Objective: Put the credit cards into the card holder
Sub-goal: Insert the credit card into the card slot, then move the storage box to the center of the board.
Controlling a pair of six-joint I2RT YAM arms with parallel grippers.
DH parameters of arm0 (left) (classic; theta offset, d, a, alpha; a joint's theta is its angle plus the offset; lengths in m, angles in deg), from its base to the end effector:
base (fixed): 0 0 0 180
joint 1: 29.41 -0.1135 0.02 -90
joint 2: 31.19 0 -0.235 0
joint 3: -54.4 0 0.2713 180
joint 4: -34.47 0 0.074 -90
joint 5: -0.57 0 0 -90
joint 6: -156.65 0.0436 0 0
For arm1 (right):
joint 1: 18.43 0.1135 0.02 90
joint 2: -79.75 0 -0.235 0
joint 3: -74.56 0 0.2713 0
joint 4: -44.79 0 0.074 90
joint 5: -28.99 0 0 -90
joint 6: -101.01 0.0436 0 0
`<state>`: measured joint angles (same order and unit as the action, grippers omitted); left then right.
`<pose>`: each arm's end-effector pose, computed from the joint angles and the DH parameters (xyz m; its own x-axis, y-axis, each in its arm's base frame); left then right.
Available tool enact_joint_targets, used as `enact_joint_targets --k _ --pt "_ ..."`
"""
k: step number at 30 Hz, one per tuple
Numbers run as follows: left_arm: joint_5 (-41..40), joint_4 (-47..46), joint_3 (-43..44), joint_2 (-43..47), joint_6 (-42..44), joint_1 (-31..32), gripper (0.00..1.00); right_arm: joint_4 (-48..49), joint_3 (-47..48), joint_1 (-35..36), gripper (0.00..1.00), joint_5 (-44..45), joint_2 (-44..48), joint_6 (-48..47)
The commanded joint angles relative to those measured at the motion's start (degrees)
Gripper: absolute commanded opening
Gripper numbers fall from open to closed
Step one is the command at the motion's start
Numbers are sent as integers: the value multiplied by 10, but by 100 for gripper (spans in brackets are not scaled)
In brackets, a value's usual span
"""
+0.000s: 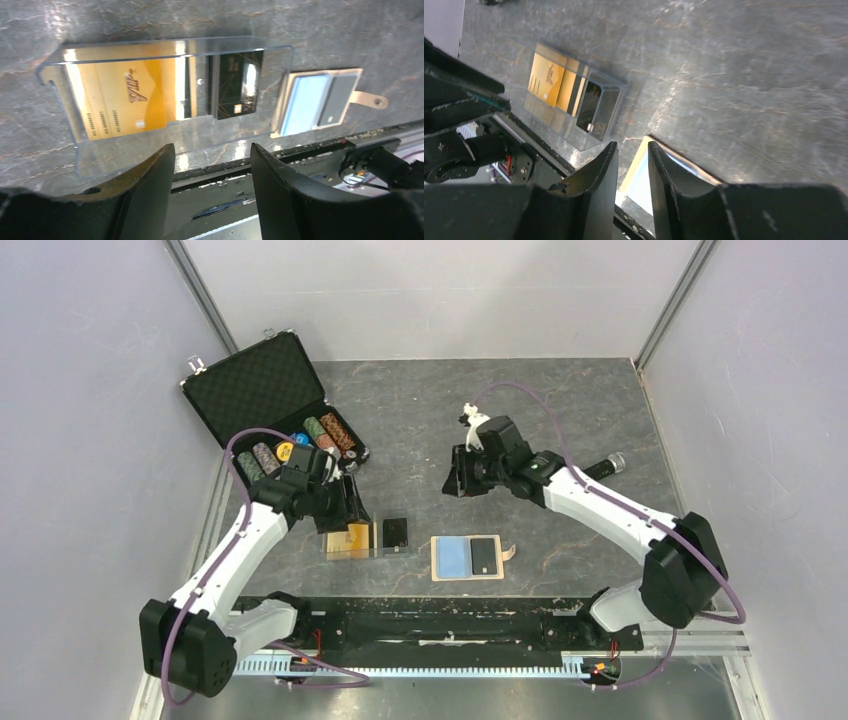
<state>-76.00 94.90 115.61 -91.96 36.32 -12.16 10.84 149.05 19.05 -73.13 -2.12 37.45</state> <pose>0.2212 -0.0793 0.2199 -0.9155 -0.2300 -0.3301 -0.0729 0.9017 -0.4262 0.2669 0.2162 0.2343 -0.7899 -0.0571 -0.6106 -0.4114 0.7877 0.4585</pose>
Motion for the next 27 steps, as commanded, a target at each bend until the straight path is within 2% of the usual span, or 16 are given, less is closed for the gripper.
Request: enact_joint_targets --k 1,7,15,20,27 --pt "-36 36 26 -25 47 -9 64 34 22 40 30 -17 -35 31" --pt "-67 43 46 -46 49 -20 68 79 48 101 30 -25 -82 61" --pt "-119 71 84 -81 71 -91 75 105 128 173 30 -38 -204 87" --pt "-90 52 77 -97 78 -110 75 24 176 183 30 27 -260 64" --pt "-73 41 68 -105 77 -110 76 -125 251 183 29 178 -289 16"
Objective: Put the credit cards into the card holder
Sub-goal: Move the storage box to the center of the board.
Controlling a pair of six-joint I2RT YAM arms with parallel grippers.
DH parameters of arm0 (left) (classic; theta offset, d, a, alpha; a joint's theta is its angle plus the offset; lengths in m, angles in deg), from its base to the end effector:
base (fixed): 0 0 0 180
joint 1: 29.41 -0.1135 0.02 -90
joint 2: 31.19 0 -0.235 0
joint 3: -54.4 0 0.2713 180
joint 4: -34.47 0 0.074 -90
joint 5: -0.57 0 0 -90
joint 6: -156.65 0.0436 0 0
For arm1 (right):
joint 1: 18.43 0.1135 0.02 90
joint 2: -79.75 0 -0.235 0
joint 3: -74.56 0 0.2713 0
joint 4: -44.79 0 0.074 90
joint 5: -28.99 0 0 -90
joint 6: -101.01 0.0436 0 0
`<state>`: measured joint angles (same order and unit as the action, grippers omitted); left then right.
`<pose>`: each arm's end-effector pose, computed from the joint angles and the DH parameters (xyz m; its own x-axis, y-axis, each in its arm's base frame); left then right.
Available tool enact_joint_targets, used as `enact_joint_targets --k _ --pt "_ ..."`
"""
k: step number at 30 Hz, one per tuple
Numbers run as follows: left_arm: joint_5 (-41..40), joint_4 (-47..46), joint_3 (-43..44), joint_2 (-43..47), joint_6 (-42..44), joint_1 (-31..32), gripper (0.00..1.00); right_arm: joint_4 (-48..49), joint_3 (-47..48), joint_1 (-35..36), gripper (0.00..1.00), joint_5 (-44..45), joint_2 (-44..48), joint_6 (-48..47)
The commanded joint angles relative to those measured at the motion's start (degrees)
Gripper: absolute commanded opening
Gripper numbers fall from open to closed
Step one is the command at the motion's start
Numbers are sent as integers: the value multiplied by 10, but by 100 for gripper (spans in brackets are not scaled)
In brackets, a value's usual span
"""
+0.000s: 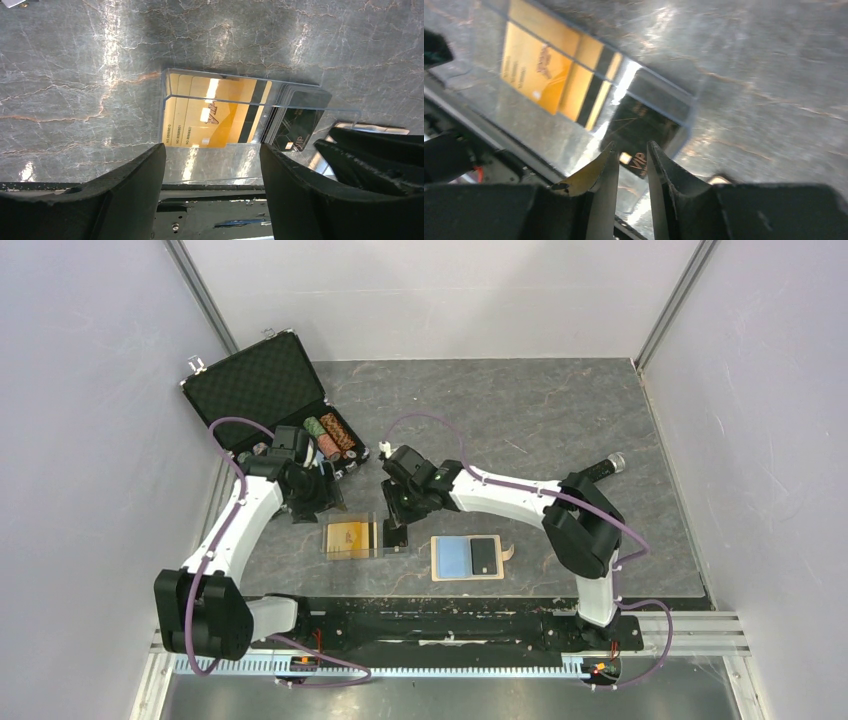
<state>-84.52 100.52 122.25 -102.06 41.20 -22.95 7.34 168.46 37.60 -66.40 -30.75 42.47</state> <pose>0.2538 -0.0325 0.2115 -0.8993 -0.3291 -0.2882 -0.2702 0.9360 -0.2257 0.2376 0.3599 0.1611 -0.8328 -0.3062 -0.4611 -0.4945 0.7859 0.3713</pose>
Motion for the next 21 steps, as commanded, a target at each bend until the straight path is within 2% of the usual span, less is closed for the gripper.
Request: enact_joint_targets --k 1,6,14,19,21 --pt "11 -16 2 -6 27 -3 76 -104 63 -3 30 126 -5 -42" --pt "14 -16 2 -10 29 -3 76 -151 71 -14 30 183 -17 -69" --pt "18 -15 2 -14 30 -2 76 -166 76 -32 30 198 -23 -96" --pt "23 -16 2 -17 31 -3 76 -151 60 -32 41 161 -4 -94" --pt "25 -17 2 -17 32 -3 76 -135 44 -32 48 142 13 -89"
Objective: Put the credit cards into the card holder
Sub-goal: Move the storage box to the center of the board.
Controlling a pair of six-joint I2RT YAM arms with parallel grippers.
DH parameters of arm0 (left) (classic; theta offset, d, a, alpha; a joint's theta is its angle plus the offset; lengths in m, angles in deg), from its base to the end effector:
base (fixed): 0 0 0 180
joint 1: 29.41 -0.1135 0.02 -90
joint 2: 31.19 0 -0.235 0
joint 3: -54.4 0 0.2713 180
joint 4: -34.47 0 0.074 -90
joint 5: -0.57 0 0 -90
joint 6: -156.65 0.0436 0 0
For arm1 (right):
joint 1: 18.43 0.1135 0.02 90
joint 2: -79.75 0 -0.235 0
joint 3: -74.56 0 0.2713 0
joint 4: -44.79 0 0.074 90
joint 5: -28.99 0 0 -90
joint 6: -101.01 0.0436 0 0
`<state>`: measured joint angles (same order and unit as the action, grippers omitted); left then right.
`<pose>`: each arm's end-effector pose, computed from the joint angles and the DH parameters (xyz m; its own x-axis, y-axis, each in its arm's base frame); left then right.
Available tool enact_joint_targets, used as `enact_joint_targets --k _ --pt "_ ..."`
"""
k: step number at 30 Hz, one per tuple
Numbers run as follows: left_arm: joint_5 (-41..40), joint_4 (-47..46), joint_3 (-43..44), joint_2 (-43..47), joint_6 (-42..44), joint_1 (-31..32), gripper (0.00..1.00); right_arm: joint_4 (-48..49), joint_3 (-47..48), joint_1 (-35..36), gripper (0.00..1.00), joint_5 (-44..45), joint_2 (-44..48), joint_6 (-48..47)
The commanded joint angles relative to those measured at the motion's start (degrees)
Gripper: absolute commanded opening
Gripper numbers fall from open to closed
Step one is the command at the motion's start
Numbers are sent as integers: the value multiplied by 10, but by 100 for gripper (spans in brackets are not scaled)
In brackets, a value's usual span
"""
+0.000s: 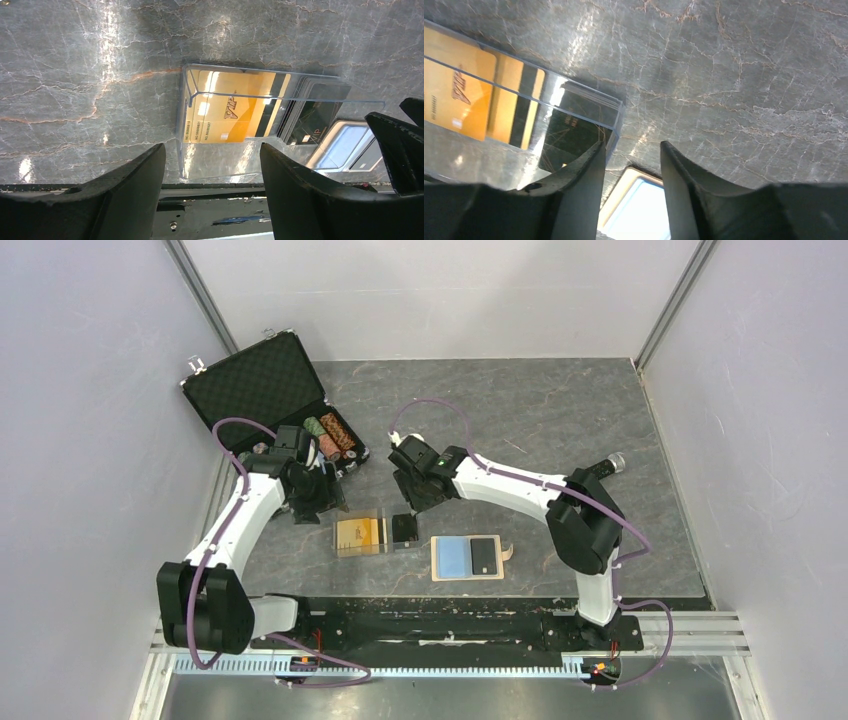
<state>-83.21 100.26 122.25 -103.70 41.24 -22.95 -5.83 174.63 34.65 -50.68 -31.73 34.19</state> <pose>0.2569 -0.0338 0.2050 -0.9092 -0.3263 -0.2584 -0.2682 0.9341 -0.2358 0.2626 0.3365 0.1753 -0.7774 -0.3900 -0.4935 -0.4678 0.8830 0.0390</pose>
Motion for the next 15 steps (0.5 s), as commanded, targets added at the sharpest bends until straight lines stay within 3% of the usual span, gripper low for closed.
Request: enact_joint_targets --k 1,4,8,15 --pt "14 -15 2 -1 33 -3 76 9 -26 -3 53 -24 34 -3" --pt "20 -15 1 -1 34 -2 76 26 -49 -2 63 -47 59 2" --pt "29 -19 0 -1 37 -3 76 36 -63 -3 63 -77 57 4" --pt "39 -24 -2 0 39 -2 76 49 -55 -2 28 -102 11 6"
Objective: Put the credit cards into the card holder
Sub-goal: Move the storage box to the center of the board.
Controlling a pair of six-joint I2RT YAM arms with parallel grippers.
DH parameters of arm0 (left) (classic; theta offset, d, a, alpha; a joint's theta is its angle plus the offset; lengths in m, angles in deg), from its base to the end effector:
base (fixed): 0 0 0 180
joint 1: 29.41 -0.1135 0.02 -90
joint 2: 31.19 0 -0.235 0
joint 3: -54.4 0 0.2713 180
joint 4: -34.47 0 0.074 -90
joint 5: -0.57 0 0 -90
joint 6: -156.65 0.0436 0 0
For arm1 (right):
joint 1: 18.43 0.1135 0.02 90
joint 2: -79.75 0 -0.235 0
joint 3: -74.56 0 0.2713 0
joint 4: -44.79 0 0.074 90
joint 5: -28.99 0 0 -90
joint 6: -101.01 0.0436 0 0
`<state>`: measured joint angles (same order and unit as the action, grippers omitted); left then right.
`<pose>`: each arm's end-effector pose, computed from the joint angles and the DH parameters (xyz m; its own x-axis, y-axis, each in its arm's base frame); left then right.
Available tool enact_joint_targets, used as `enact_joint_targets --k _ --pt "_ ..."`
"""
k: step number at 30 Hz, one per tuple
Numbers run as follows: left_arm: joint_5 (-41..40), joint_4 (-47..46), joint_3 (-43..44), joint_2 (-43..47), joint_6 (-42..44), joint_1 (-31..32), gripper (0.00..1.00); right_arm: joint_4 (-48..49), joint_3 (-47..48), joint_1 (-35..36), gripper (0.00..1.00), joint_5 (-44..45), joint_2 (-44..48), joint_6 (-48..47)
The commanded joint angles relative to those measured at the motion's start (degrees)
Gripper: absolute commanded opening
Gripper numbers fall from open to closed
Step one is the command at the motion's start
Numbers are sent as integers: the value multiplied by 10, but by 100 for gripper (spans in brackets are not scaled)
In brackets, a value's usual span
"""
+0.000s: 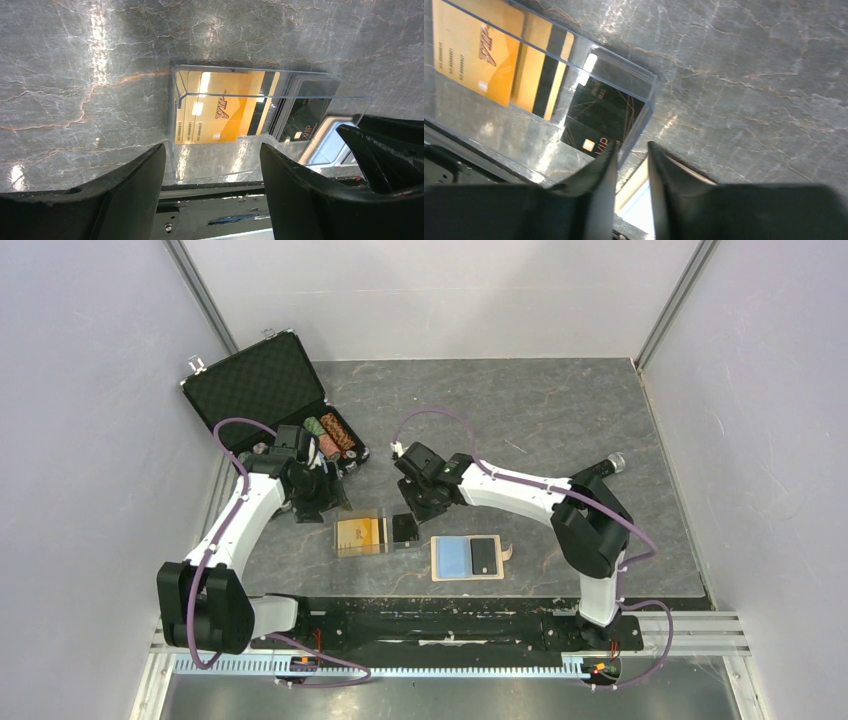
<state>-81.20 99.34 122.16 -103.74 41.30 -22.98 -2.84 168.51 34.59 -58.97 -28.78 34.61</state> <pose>0.2583 -0.0354 0.2052 -0.9107 -0.3238 -0.2567 -0.2541 0.9287 -0.2701 0.2491 0.3282 0.1640 -0.8033 -0.4016 -0.4398 -0.5094 0.8460 0.1578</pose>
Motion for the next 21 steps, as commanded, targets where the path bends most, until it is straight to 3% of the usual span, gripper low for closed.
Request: enact_joint_targets --k 1,3,6,12,21 --pt "19 -14 -1 0 38 -2 76 19 14 -1 22 -19 -26 1" --pt "21 -16 -2 0 39 -2 76 9 37 -2 10 -17 -41 -3" --pt "21 -18 -3 6 39 -2 76 -17 78 -5 0 3 -62 -10" --pt "35 -39 -20 17 30 -2 75 -59 132 -28 0 45 -77 -34" --pt "83 -85 -71 20 14 -2 75 -82 93 -80 0 100 -43 -80"
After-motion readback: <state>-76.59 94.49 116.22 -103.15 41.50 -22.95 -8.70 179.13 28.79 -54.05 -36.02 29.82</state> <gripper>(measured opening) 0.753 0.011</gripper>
